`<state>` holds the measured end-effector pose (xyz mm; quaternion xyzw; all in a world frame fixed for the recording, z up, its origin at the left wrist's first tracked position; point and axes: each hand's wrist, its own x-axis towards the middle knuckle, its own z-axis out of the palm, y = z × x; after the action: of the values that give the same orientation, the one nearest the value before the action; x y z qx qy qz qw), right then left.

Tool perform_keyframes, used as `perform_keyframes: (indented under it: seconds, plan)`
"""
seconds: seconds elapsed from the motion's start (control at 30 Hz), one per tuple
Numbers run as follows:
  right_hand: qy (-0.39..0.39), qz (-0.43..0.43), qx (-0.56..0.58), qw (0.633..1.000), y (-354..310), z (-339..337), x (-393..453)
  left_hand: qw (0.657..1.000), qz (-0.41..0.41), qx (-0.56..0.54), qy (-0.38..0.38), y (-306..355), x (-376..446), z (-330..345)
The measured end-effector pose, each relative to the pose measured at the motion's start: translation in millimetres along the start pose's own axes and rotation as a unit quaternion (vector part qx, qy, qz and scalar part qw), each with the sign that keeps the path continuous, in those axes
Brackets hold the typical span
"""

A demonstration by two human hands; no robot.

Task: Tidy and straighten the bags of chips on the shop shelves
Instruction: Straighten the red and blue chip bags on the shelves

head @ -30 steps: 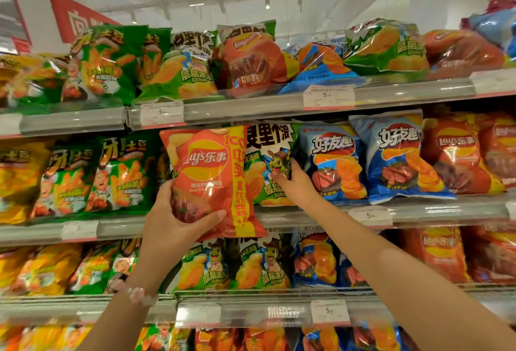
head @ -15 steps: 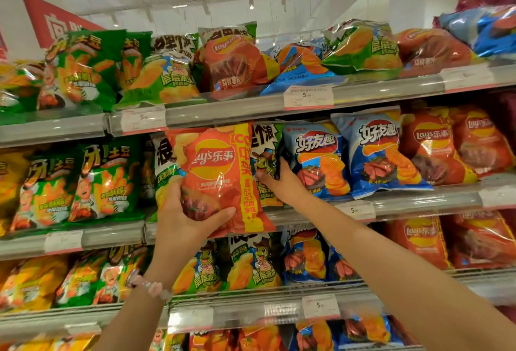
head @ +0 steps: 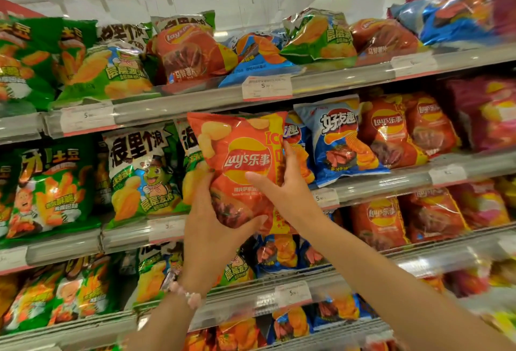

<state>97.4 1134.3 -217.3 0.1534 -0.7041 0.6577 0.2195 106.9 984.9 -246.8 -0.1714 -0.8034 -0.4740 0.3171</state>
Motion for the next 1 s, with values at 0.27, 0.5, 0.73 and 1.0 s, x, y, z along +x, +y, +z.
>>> perform_keyframes:
  seconds: [0.27, 0.5, 0.73, 1.0]
  plan:
    - [0.123, -0.014, -0.110, 0.986, 3.1, -72.9, -1.7, 0.999, 0.032, -0.004, -0.028, 39.7, 6.9, 81.8]
    - [0.168, -0.030, -0.163, 0.972, 7.3, -145.4, 8.3, 0.997, 0.071, 0.018, -0.036, 83.1, 8.6, 157.6]
    - [0.157, -0.022, -0.191, 0.969, 22.1, -242.1, 23.1, 0.990, 0.071, 0.039, -0.120, 117.2, 9.1, 224.4]
    - [0.167, 0.035, -0.257, 0.951, 32.6, -376.7, 46.1, 0.950, 0.157, 0.177, -0.203, 135.5, 27.6, 283.9]
